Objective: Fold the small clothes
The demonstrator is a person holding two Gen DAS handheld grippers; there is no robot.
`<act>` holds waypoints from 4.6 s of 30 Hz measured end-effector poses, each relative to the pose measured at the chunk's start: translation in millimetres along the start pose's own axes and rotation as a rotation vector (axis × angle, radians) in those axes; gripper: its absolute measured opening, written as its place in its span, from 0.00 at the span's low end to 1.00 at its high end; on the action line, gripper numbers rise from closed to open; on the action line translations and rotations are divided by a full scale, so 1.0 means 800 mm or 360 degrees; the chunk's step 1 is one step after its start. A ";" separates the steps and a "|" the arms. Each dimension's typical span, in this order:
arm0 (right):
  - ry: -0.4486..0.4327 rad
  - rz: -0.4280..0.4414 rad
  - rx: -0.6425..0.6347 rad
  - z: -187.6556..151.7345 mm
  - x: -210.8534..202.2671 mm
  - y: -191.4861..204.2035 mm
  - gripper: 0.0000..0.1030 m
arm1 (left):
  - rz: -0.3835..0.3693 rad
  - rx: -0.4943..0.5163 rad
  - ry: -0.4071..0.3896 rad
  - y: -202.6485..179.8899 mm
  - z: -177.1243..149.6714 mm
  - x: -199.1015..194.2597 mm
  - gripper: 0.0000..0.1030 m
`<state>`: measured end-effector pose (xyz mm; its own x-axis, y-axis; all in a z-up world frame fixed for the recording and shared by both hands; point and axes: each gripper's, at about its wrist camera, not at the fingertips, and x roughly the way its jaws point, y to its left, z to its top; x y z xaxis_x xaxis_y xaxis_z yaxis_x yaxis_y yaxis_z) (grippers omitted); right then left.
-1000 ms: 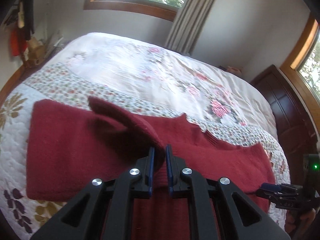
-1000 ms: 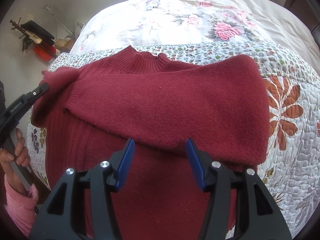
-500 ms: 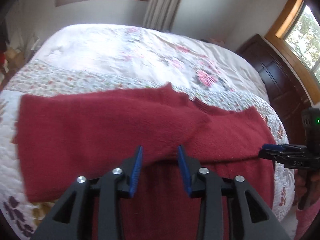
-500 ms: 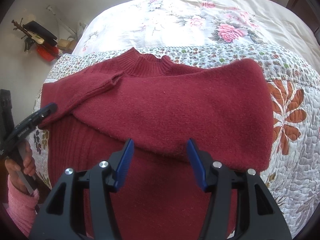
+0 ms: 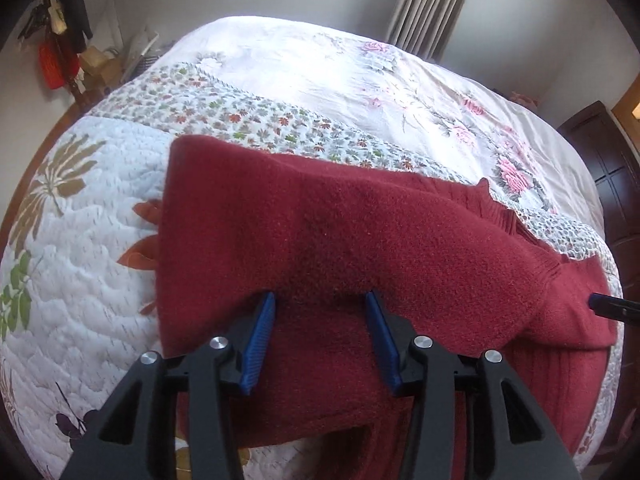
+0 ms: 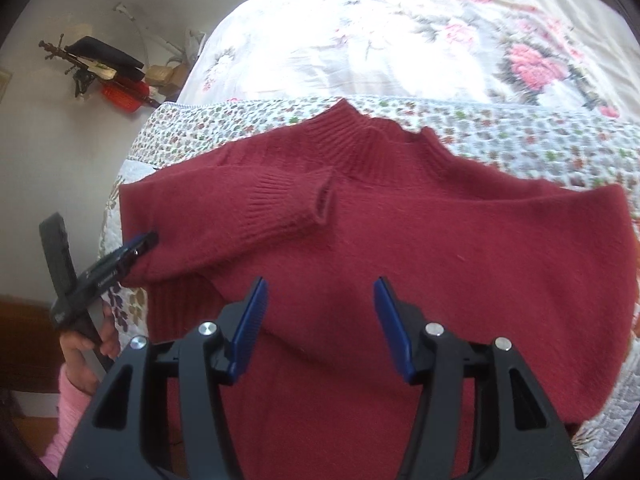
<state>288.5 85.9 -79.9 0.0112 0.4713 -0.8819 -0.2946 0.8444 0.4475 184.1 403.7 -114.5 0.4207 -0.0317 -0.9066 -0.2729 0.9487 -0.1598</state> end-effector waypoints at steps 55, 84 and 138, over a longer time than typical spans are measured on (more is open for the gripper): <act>-0.0373 -0.0101 0.0137 -0.089 -0.121 -0.122 0.16 | 0.0107 0.0316 -0.0107 -0.114 -0.011 -0.034 0.70; -0.0273 -0.0233 0.0196 -0.374 -0.129 -0.128 0.50 | 0.0058 0.0416 0.0206 0.016 -0.258 -0.125 0.80; -0.0019 0.0281 0.0262 -0.494 -0.027 -0.088 0.12 | -0.0413 0.0156 0.0409 0.027 -0.393 -0.070 0.10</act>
<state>-68.7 -84.4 -150.8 -0.0152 0.6175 -0.7864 -0.1335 0.7782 0.6136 -117.3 326.7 -190.1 0.2310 -0.3410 -0.9112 -0.0965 0.9239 -0.3703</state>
